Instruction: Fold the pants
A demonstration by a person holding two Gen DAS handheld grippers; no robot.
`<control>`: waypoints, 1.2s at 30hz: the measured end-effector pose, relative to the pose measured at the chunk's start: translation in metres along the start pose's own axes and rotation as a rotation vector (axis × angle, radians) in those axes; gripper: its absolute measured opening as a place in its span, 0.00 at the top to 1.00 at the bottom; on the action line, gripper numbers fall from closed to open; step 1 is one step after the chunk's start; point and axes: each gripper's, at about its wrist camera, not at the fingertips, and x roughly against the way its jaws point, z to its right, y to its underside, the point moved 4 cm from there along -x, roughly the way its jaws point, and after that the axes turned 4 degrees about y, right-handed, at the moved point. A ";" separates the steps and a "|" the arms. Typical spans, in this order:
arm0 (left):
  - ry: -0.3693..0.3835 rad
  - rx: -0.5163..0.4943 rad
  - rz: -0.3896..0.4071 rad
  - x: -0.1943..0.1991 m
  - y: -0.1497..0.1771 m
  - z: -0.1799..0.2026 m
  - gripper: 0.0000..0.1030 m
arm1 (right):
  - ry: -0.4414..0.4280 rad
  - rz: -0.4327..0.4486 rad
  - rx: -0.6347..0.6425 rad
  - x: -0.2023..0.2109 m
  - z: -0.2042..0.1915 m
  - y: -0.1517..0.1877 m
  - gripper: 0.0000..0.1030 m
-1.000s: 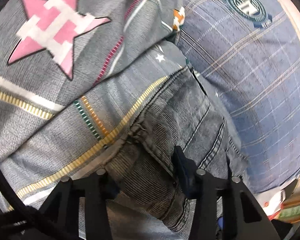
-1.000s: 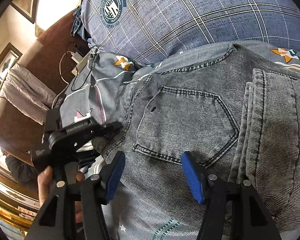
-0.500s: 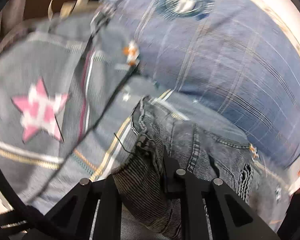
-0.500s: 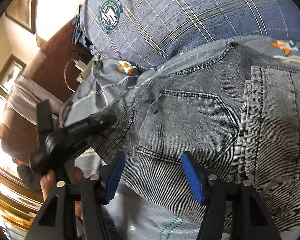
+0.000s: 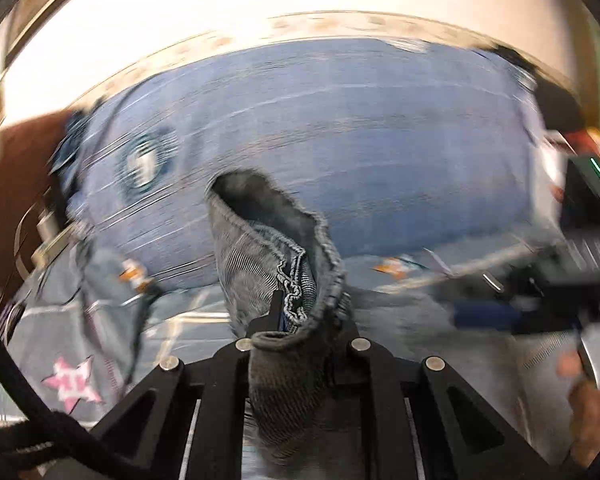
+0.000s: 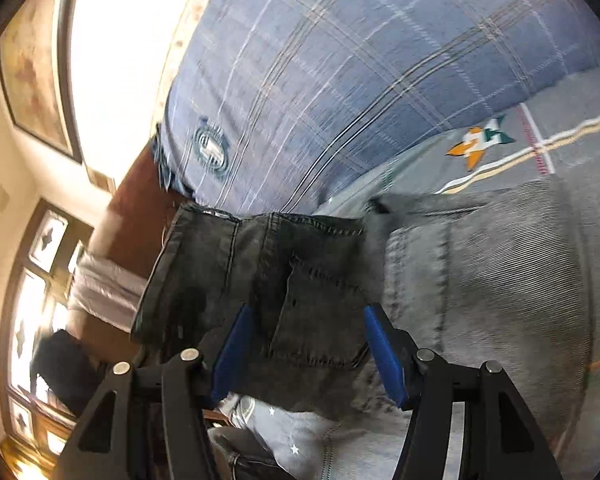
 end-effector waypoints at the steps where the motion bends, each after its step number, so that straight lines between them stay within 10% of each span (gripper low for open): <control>1: 0.017 -0.025 -0.010 -0.005 0.004 0.015 0.85 | -0.010 0.001 -0.011 0.003 0.005 -0.004 0.39; 12: 0.093 -0.223 -0.123 -0.047 0.034 0.102 0.86 | 0.027 -0.118 -0.070 -0.011 0.053 -0.035 0.32; 17: 0.199 -0.188 -0.068 -0.025 0.011 0.103 0.86 | 0.096 -0.136 -0.120 -0.006 0.076 -0.042 0.85; 23: 0.291 -0.277 -0.238 -0.066 0.034 0.132 0.79 | 0.243 -0.048 -0.034 0.029 0.084 -0.054 0.89; 25: 0.390 -0.218 -0.345 -0.076 0.045 0.124 0.77 | 0.335 -0.079 -0.164 0.022 0.119 -0.050 0.89; 30: 0.576 -0.026 -0.260 -0.023 0.025 0.069 0.44 | 0.325 -0.084 -0.293 0.034 0.146 -0.046 0.87; 36: 0.486 0.081 -0.165 0.008 0.006 0.009 0.32 | 0.243 0.014 -0.156 0.057 0.098 -0.047 0.86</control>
